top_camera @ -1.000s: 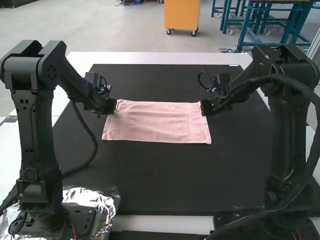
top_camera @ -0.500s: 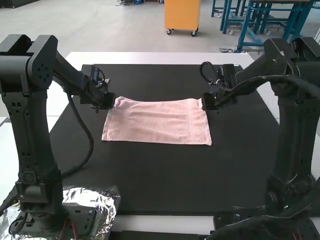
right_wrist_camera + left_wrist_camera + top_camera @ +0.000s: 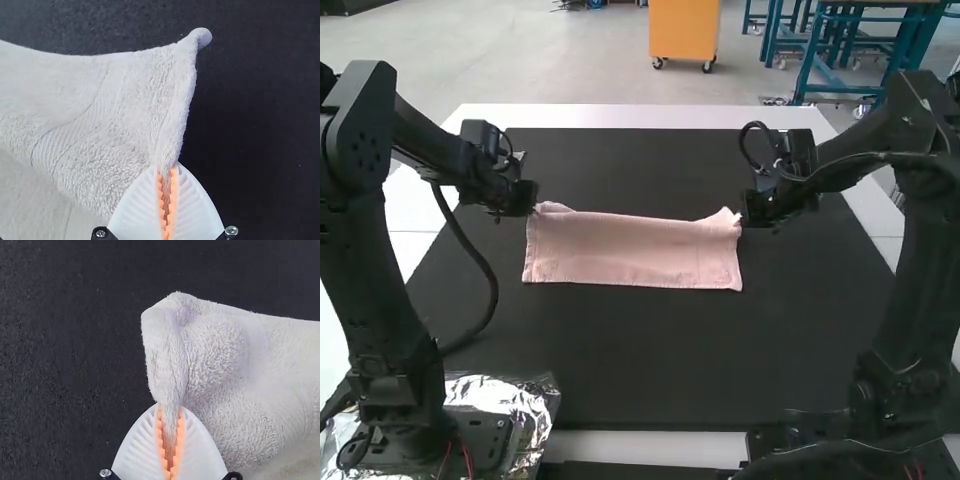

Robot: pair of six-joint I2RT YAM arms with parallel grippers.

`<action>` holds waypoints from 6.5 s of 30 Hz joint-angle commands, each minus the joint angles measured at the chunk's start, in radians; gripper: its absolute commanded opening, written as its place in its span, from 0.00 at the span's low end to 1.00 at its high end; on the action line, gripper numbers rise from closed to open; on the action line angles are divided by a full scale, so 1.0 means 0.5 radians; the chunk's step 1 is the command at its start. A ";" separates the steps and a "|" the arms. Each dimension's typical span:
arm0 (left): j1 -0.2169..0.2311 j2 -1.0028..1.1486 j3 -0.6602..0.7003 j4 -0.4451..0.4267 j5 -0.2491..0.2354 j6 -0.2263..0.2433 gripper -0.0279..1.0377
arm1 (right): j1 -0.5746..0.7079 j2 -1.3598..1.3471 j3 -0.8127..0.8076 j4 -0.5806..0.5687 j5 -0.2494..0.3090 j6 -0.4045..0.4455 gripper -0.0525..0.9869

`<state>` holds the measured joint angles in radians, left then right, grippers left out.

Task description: Fold the towel.

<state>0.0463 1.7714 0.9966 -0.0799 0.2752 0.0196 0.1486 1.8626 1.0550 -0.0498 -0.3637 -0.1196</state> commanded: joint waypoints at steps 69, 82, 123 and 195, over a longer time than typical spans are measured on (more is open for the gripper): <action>0.239 -0.637 -0.585 -0.021 0.103 -0.079 0.94 | 0.099 -0.237 -0.567 0.103 -0.095 0.116 0.91; 0.239 -0.637 -0.591 -0.021 0.121 -0.104 0.94 | 0.135 0.030 -0.594 0.161 -0.273 0.098 0.03; 0.441 -0.640 -0.637 0.283 -0.041 -0.217 0.94 | 0.994 0.055 0.019 0.247 -0.343 0.552 0.03; 0.591 -0.748 -0.766 0.378 0.072 -0.147 0.93 | 1.252 0.736 0.424 1.308 -0.543 0.917 0.03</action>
<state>0.3401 1.4189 0.6174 0.1020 0.2897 -0.0498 0.7834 2.2158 1.2335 0.5858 -0.6155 0.2855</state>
